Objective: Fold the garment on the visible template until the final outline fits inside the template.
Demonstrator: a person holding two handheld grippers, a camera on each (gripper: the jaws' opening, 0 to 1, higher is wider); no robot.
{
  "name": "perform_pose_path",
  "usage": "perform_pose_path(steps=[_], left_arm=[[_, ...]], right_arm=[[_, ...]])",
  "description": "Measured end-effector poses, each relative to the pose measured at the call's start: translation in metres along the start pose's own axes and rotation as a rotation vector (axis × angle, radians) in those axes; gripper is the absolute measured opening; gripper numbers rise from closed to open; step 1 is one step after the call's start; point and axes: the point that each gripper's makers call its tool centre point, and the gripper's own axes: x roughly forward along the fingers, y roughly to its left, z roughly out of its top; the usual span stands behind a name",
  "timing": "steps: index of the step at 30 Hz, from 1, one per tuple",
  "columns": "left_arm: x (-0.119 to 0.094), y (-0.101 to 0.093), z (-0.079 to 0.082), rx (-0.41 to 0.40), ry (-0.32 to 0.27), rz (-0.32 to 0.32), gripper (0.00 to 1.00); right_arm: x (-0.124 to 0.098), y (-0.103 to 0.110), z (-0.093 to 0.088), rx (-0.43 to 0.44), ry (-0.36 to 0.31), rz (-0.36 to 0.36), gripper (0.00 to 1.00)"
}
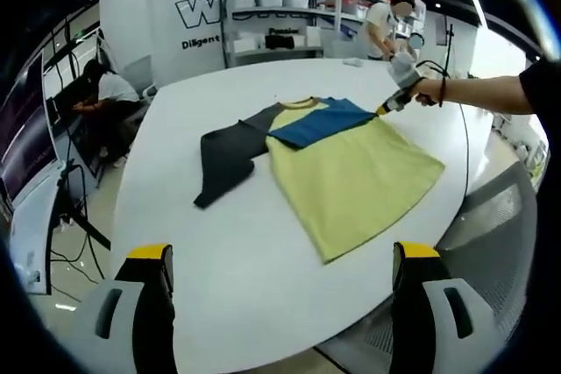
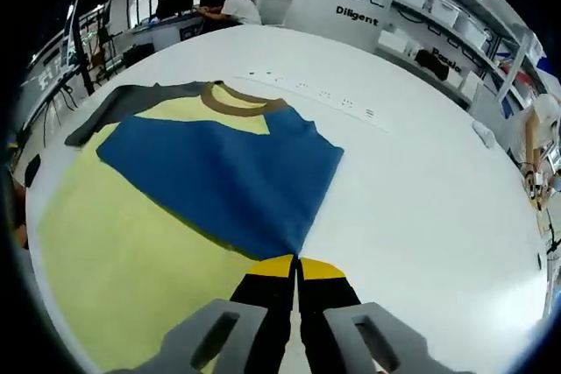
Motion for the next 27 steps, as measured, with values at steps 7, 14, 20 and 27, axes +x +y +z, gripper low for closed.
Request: perform_pose_path(steps=[7, 14, 20, 27], left_arm=[[0.006, 0.000, 0.002, -0.006, -0.001, -0.003, 0.99], [0.013, 0.004, 0.009, -0.019, -0.024, 0.015, 0.97], [0.016, 0.004, 0.009, -0.016, -0.019, 0.008, 0.98], [0.016, 0.005, 0.007, -0.020, -0.011, 0.005, 0.97]], right_arm=[[0.002, -0.017, -0.009, 0.027, 0.020, -0.024, 0.00], [0.004, -0.030, -0.015, 0.044, 0.033, -0.050, 0.00], [0.004, -0.042, -0.019, 0.052, 0.045, -0.078, 0.00], [0.003, -0.050, -0.027, 0.077, 0.056, -0.092, 0.00]])
